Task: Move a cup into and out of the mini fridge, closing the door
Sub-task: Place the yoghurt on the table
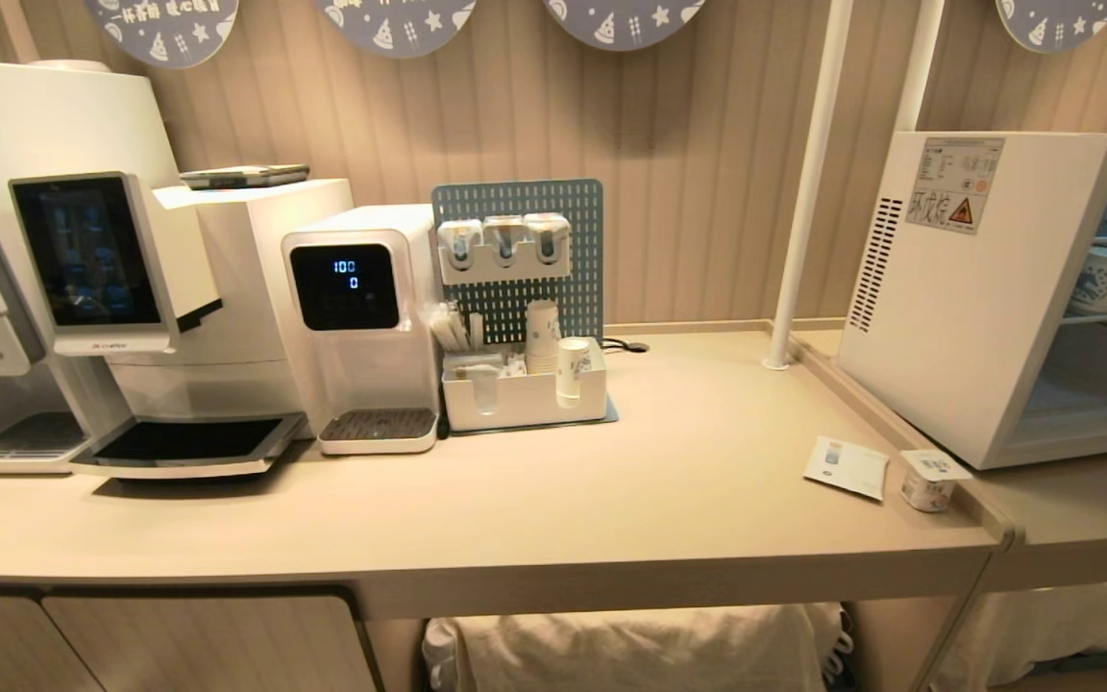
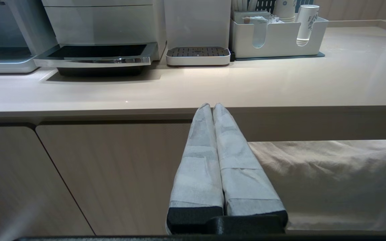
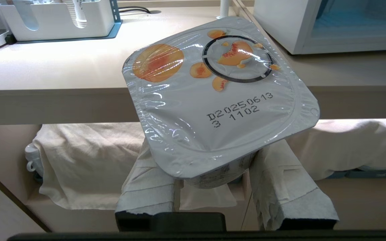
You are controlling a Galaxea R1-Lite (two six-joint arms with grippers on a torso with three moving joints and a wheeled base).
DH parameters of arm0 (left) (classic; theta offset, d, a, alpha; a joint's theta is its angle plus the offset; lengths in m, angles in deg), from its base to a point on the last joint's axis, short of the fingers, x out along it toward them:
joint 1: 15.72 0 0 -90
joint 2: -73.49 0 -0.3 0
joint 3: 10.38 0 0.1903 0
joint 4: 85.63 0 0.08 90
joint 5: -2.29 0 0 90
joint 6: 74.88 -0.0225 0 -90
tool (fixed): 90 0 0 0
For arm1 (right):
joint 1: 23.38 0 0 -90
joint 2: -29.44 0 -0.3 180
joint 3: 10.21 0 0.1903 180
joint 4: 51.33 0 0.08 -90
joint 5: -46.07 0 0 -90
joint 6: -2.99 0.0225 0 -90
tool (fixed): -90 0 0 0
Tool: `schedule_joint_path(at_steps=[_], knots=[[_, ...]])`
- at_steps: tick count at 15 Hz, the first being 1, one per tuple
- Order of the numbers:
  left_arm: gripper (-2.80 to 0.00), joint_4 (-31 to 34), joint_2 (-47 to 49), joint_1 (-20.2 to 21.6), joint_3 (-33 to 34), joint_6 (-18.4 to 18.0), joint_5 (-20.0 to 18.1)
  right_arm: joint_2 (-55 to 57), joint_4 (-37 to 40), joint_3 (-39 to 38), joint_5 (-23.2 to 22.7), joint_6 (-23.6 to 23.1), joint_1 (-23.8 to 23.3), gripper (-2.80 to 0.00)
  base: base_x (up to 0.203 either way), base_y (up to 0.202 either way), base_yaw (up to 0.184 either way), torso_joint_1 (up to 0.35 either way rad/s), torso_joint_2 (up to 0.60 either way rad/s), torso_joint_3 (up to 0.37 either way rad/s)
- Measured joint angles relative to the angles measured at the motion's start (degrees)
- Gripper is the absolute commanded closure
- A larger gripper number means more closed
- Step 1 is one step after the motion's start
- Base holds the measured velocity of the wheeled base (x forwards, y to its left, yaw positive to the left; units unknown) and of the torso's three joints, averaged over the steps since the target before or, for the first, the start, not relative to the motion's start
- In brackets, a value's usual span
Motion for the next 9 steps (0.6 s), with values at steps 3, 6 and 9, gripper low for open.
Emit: schedule_joint_path(at_steps=[3, 6, 9], knots=[[0.00, -0.02, 0.00, -0.06, 0.00, 0.02, -0.01, 5.25, 0.84, 8.46, 0.05, 3.61, -0.13, 0.00, 0.000, 0.000, 0.000, 0.000, 0.00, 0.000], [0.00, -0.07, 0.00, -0.01, 0.00, 0.19, 0.02, 21.56, 0.40, 20.32, -0.36, 5.94, -0.16, 0.00, 0.000, 0.000, 0.000, 0.000, 0.00, 0.000], [0.00, -0.08, 0.00, 0.00, 0.00, 0.27, 0.08, 41.21, -7.12, 24.03, -0.77, 4.91, 0.88, 0.00, 0.000, 0.000, 0.000, 0.000, 0.00, 0.000]])
